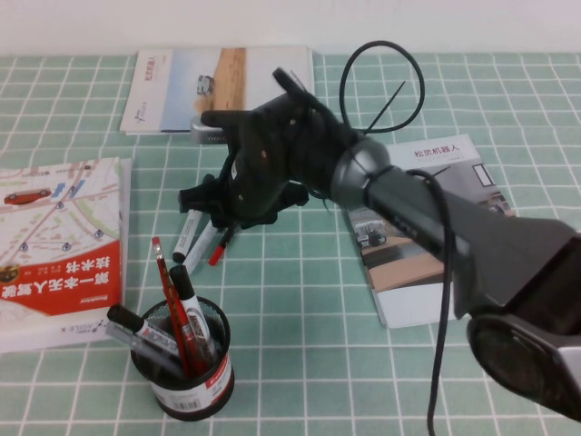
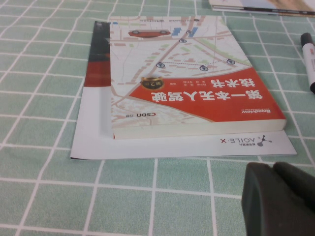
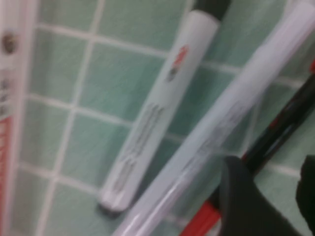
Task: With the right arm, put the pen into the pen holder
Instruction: Pick up the pen on the table
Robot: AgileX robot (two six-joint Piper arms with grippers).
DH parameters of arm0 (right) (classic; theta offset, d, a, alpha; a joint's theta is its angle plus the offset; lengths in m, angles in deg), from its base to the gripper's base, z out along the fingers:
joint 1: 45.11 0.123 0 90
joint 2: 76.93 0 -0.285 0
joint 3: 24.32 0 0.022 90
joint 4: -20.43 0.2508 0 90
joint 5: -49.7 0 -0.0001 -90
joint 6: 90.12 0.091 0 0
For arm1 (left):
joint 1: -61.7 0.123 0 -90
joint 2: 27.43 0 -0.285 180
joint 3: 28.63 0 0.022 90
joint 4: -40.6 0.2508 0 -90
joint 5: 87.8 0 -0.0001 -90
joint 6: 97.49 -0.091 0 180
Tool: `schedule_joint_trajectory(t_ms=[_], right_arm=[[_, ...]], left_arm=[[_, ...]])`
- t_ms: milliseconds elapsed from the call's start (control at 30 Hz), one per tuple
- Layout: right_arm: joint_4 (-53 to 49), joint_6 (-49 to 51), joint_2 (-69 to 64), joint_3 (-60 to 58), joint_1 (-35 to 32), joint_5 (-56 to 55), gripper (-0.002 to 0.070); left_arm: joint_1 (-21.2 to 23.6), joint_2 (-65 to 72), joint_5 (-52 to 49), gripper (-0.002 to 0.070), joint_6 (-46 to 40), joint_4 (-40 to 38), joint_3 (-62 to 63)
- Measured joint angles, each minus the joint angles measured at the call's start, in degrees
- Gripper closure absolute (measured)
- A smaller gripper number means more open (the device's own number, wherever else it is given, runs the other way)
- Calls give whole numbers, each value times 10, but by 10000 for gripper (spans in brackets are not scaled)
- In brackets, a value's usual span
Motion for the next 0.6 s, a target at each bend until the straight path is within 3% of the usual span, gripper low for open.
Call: schedule_joint_trajectory(t_ms=[600], right_arm=[[-37,37,-46,46,0,8,442]], left_arm=[[0,0,0,679,0,0,0]])
